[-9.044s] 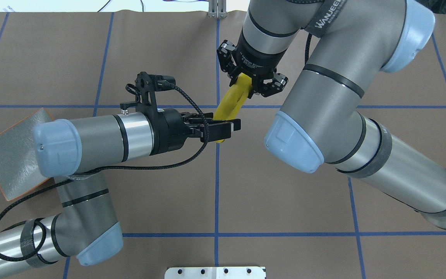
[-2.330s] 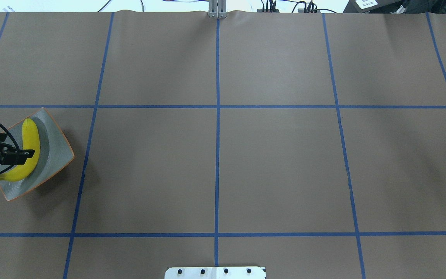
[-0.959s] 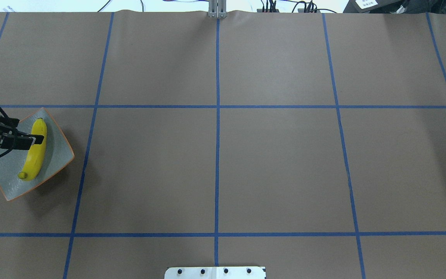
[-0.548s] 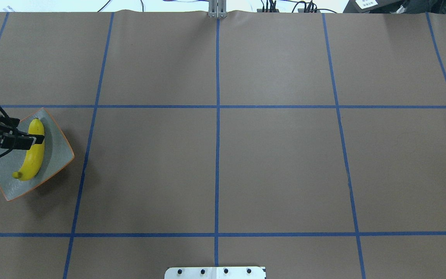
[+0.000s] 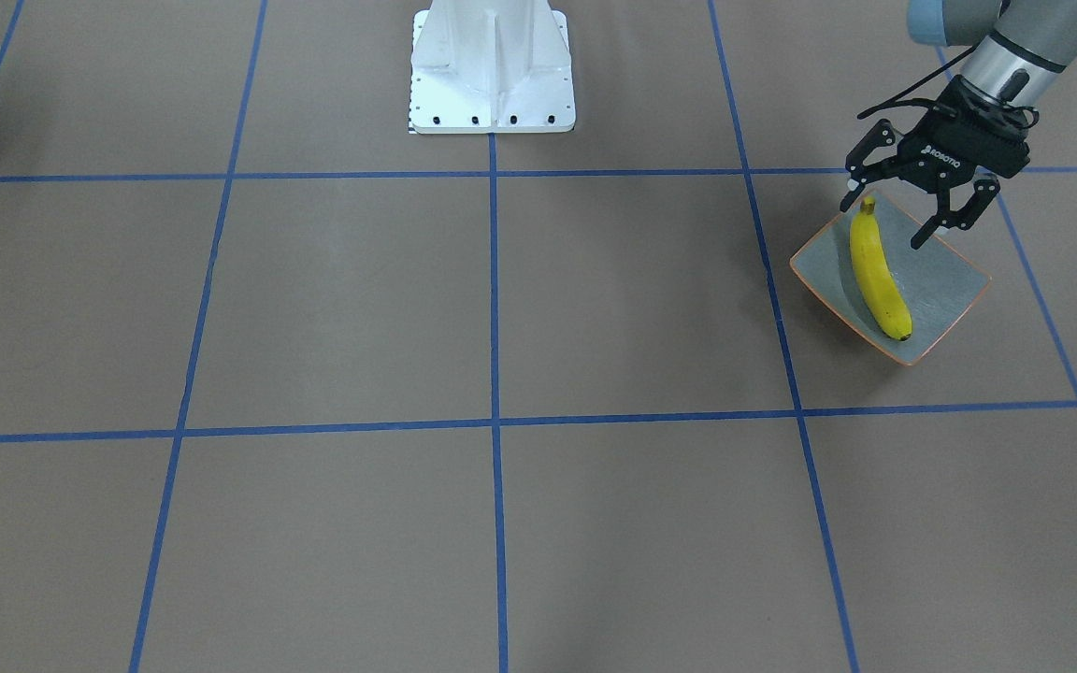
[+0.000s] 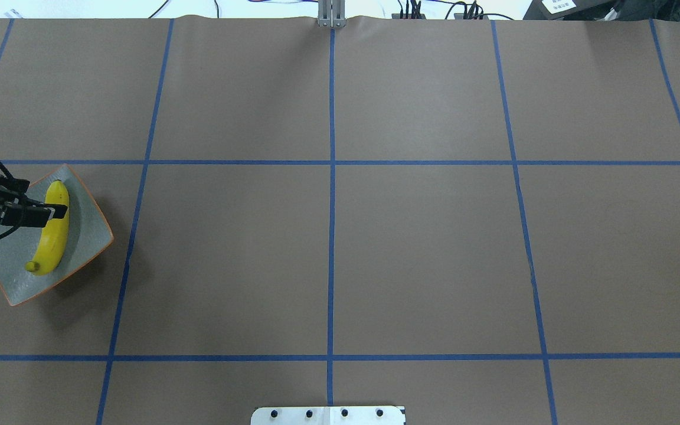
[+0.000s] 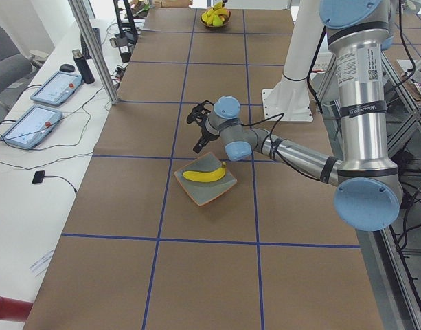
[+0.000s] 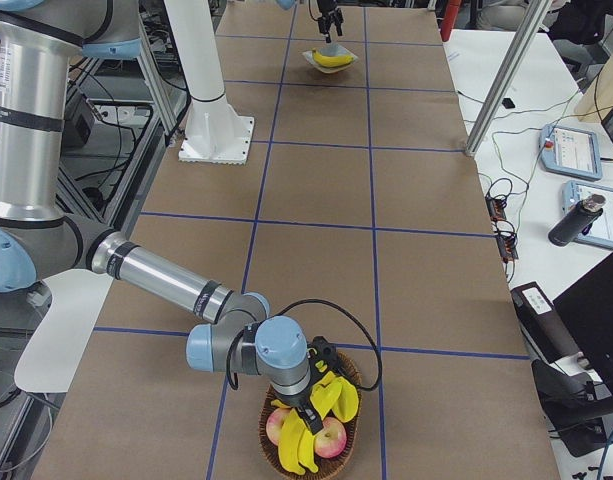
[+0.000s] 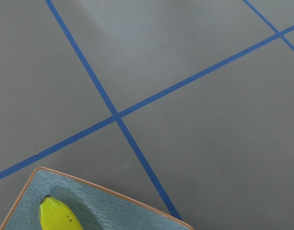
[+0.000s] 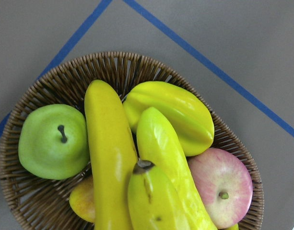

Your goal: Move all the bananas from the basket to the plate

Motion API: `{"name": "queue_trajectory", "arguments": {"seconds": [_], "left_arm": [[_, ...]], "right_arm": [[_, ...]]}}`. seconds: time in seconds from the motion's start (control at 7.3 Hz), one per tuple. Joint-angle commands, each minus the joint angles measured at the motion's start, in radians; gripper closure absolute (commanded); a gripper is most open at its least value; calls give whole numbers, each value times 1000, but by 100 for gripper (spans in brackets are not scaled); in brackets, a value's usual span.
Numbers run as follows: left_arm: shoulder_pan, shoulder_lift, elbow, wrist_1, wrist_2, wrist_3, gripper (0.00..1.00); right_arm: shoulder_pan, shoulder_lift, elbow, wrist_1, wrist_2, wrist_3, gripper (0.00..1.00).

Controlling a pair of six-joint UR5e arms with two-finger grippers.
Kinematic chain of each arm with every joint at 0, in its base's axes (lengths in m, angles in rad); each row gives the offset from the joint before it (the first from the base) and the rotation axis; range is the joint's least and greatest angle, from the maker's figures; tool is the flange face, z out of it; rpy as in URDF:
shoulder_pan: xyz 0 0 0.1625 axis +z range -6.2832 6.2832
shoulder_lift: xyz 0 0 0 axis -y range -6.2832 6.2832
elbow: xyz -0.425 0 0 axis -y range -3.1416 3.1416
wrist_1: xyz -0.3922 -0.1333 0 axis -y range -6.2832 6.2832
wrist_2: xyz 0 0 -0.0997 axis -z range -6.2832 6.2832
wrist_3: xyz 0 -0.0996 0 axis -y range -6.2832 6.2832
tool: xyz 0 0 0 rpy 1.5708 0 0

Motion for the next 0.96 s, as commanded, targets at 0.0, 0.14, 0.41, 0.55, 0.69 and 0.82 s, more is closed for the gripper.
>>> {"name": "queue_trajectory", "arguments": {"seconds": [0.0, 0.14, 0.41, 0.55, 0.69, 0.82], "left_arm": [[0, 2, 1, 0, 0, -1, 0], [0, 2, 2, 0, 0, -1, 0], [0, 2, 2, 0, 2, -1, 0], [0, 2, 2, 0, 0, -1, 0], [0, 2, 4, 0, 0, -1, 0], [0, 2, 4, 0, 0, -1, 0]], "right_arm": [[-2, 11, -3, 1, -22, -3, 34], [-2, 23, -2, 0, -47, -8, 37], [-3, 26, -3, -3, -68, -5, 35], [-3, 26, -6, -5, -68, 1, 30], [-8, 26, -11, -5, -68, 3, 25], [-9, 26, -14, -3, -68, 3, 21]]}}
